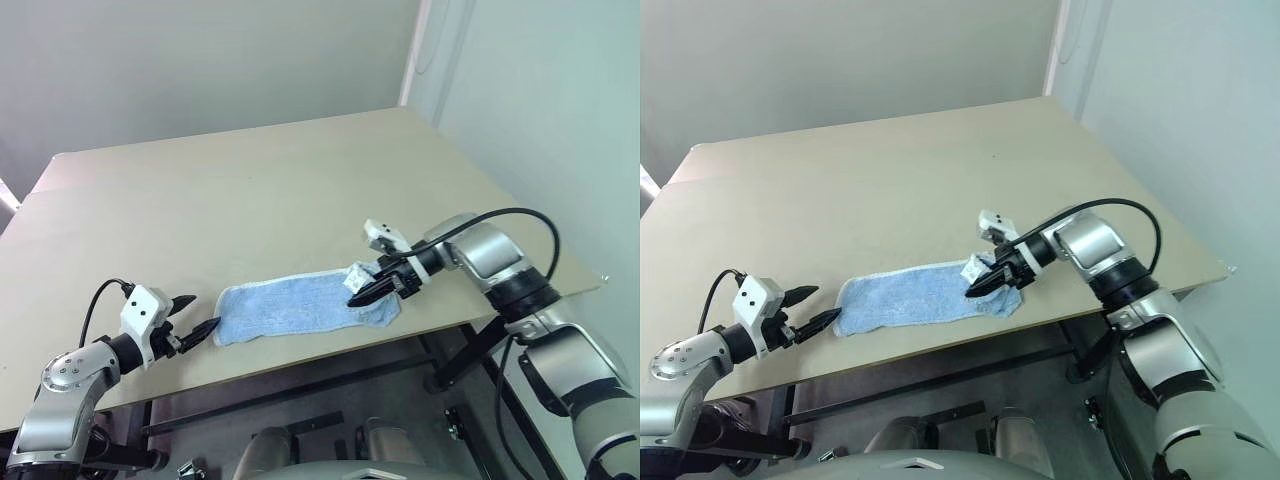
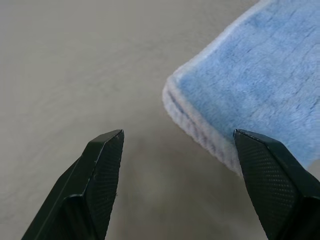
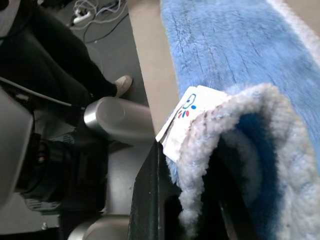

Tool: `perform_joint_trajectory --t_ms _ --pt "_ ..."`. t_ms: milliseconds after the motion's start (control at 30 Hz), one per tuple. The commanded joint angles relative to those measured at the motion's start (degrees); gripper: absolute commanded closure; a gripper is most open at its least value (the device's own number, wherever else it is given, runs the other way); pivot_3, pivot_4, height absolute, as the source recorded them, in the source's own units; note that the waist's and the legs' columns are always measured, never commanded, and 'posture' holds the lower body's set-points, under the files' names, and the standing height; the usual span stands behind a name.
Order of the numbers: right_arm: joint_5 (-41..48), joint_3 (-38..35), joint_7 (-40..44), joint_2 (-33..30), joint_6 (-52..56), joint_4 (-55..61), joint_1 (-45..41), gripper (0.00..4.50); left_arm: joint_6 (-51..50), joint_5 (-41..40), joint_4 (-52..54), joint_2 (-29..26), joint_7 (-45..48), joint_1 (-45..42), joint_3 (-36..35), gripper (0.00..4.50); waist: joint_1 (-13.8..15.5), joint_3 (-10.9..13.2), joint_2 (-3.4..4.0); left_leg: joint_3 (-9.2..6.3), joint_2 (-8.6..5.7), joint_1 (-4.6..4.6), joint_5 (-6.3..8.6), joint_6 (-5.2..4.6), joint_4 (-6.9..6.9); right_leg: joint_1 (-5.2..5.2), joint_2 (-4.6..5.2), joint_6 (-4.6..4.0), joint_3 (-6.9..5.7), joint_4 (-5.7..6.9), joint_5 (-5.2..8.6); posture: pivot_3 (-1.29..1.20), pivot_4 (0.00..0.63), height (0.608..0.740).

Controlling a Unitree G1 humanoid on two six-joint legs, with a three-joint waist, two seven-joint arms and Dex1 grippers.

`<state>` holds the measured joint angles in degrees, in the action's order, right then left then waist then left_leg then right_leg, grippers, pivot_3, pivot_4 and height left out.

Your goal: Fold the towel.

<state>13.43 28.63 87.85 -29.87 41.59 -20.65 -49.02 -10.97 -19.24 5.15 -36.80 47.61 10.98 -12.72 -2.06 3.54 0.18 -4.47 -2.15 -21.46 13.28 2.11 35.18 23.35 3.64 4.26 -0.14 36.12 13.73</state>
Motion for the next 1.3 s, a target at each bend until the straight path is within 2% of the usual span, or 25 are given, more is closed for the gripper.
perform_joint_trajectory --t_ms 33,267,500,533,567,767,967,1100,1300 --pt "-2.94 0.5 -1.23 2.66 -5.99 -3.19 -3.34 4.44 0.11 -0.31 2.43 -0.22 -0.58 0.21 -0.99 0.82 0.0 0.0 0.0 -0.01 0.0 0.0 0.0 0.0 0.0 0.0 0.0 0.0 0.0 0.0 0.0 0.0 0.0 0.74" --pt "-5.01 0.06 0.81 5.05 -8.44 -6.51 -6.08 4.44 -0.24 -0.72 3.64 -0.33 -1.16 1.67 -1.56 0.82 0.06 -0.01 -0.01 -0.01 -0.01 0.0 0.0 0.0 -0.01 0.0 -0.01 -0.1 0.0 0.01 -0.07 0.0 0.0 0.74" --pt "-3.9 -2.06 3.35 4.51 -14.2 -3.1 -4.54 4.44 -0.15 -0.95 3.56 -0.24 -1.3 1.92 -1.55 0.82 -0.1 -0.01 0.0 -0.01 -0.01 0.02 0.0 0.0 0.0 -0.02 -0.02 -0.01 0.0 0.02 -0.01 0.0 0.0 0.74" --pt "-4.09 -2.01 3.22 4.65 -14.71 -2.73 -4.27 4.01 -0.16 -1.02 3.42 -0.25 -1.27 1.78 -1.55 0.82 -0.15 -0.01 -0.01 -0.01 -0.01 0.03 0.0 0.0 -0.01 -0.02 -0.02 -0.02 -0.01 0.02 -0.01 0.0 0.0 0.74" --pt "-4.52 -1.68 3.12 4.68 -15.61 -2.24 -3.78 3.78 -0.13 -1.01 3.25 -0.27 -1.18 1.62 -1.44 0.82 -0.19 -0.01 -0.01 -0.01 -0.01 0.03 0.0 0.0 -0.01 -0.02 -0.03 -0.02 0.0 0.02 -0.02 0.0 0.0 0.74" --pt "-4.96 -1.49 2.82 4.96 -19.43 0.59 -1.48 1.75 -0.08 -0.78 2.72 -0.45 -0.71 0.91 -0.95 0.82 -0.16 -0.01 -0.01 -0.01 -0.01 0.04 0.0 0.0 0.01 -0.04 -0.03 -0.02 0.0 0.03 -0.02 0.0 0.0 0.74" --pt "-4.32 -2.3 4.02 3.64 -25.47 4.9 0.87 1.75 -0.04 -0.62 2.29 -0.39 -0.43 0.41 -1.0 0.82 -0.15 -0.01 -0.02 -0.01 -0.01 0.04 0.0 0.0 0.01 -0.04 -0.03 -0.02 0.0 0.03 -0.02 0.0 0.0 0.74" --pt "-2.58 -5.27 1.52 4.89 -27.33 6.07 0.84 1.75 0.05 -0.5 2.17 -0.16 -0.56 0.16 -0.95 0.82 -0.15 -0.02 -0.02 -0.01 -0.01 0.05 -0.01 0.0 0.03 -0.06 -0.03 -0.01 0.0 0.04 -0.02 0.0 0.0 0.74" --pt "-4.64 -5.36 -1.98 4.52 -23.66 3.68 0.47 1.75 0.15 -0.4 1.96 -0.24 -0.64 -0.1 -1.12 0.82 -0.1 -0.02 -0.03 -0.02 0.0 0.08 0.0 0.0 0.04 -0.08 -0.03 -0.02 0.0 0.04 -0.02 0.0 0.0 0.74"
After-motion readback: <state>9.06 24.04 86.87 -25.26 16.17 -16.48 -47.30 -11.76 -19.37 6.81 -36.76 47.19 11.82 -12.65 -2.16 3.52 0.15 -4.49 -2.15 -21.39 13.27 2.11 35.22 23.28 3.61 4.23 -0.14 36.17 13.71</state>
